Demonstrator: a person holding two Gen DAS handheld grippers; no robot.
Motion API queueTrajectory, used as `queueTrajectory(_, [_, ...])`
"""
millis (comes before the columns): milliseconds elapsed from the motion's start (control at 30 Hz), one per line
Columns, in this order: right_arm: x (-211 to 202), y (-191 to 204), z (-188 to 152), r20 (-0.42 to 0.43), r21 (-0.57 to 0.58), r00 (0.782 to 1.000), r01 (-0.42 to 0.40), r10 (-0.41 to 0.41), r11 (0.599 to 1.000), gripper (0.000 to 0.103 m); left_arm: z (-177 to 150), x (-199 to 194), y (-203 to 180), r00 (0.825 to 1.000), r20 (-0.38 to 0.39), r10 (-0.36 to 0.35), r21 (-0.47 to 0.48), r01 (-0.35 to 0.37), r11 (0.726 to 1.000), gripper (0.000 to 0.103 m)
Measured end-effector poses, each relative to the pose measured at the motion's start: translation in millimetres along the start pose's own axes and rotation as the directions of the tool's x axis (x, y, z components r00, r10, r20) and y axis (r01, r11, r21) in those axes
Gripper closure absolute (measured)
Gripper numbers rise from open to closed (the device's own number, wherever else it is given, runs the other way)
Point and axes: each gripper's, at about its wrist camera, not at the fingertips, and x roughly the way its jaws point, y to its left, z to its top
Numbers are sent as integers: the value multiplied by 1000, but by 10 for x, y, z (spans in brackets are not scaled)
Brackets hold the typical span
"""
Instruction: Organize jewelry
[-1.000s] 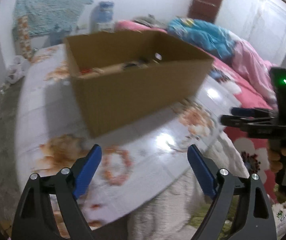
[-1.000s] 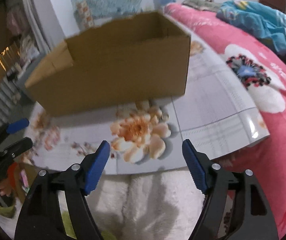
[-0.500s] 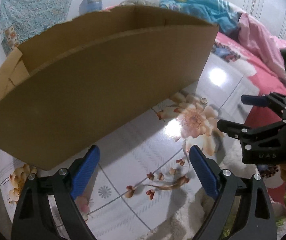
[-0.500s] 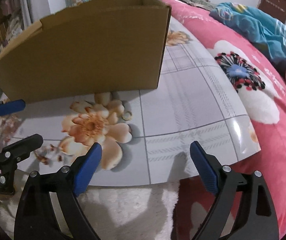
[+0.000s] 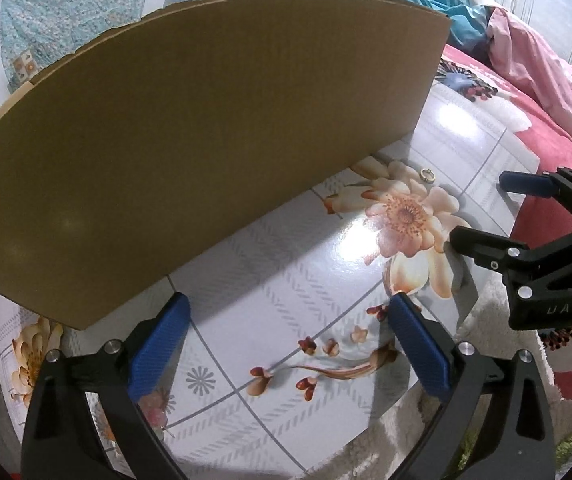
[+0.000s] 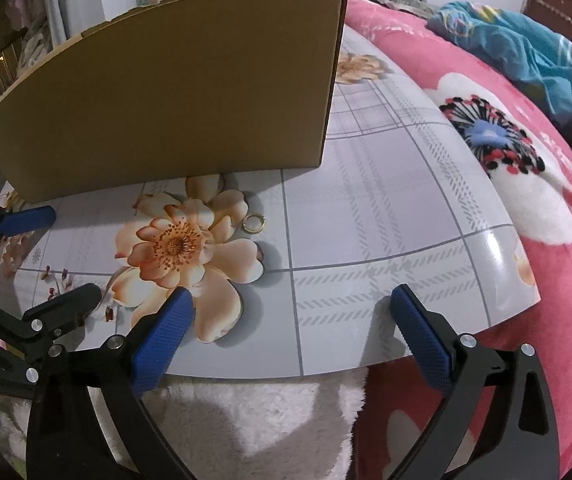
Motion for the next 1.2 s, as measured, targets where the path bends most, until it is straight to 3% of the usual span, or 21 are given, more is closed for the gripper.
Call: queueTrajectory(1200, [34,-23,13,15,17,1000,-1,1,1000,8,-31,-21,9,1000,-2,-2,-6,2,1000,5])
